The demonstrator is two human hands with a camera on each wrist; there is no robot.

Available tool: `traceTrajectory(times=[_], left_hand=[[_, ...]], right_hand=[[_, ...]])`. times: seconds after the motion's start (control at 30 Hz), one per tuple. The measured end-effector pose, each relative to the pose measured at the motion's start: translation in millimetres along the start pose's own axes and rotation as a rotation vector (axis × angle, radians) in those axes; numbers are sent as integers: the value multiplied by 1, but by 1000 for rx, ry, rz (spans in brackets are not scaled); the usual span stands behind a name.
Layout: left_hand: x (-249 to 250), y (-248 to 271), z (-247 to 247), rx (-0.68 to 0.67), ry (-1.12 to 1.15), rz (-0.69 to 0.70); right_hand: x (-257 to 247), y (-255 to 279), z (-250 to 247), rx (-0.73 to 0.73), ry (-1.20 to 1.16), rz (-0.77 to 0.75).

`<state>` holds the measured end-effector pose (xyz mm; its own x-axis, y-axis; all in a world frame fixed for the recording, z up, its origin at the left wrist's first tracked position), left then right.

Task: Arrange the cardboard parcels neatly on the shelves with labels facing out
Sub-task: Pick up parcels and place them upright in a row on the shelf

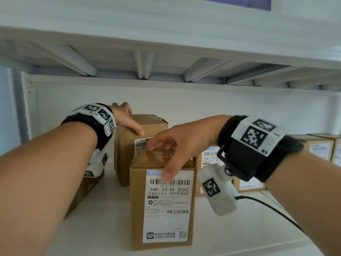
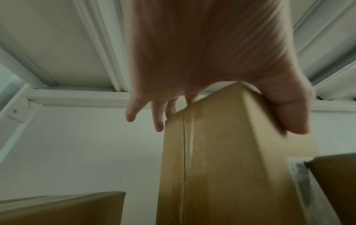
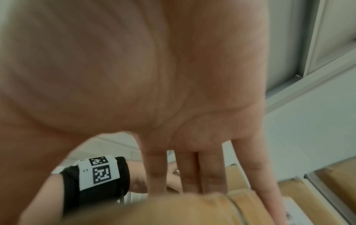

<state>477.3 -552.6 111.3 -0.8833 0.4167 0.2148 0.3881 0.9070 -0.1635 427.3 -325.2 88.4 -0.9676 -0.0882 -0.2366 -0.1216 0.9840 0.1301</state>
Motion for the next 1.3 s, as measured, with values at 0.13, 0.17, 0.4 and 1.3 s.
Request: traceTrajectory(times=[0.13, 0.17, 0.4, 1.3], left_hand=[[-4, 12, 4, -36, 53, 18], [-3, 16, 5, -15, 79, 34], [-18, 52, -52, 299, 305, 25], [-107, 78, -77, 433, 907, 44]], right_hand=[[0, 1, 2, 12, 5, -1], [-1, 1, 2, 22, 14, -2], [-11, 7, -2, 127, -46, -38], [-36, -77, -12, 307, 45, -144]])
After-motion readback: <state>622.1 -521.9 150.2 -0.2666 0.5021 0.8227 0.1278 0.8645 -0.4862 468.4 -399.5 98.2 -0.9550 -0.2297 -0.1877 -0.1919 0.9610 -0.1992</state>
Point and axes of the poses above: each hand's wrist, its own y-axis away from the middle knuckle, its own z-axis out of the palm, x = y × z, the point moved 4 cm from there along -y, towards the middle knuckle, and after that the axes turned 13 degrees about -z, right-handed, at the moved point
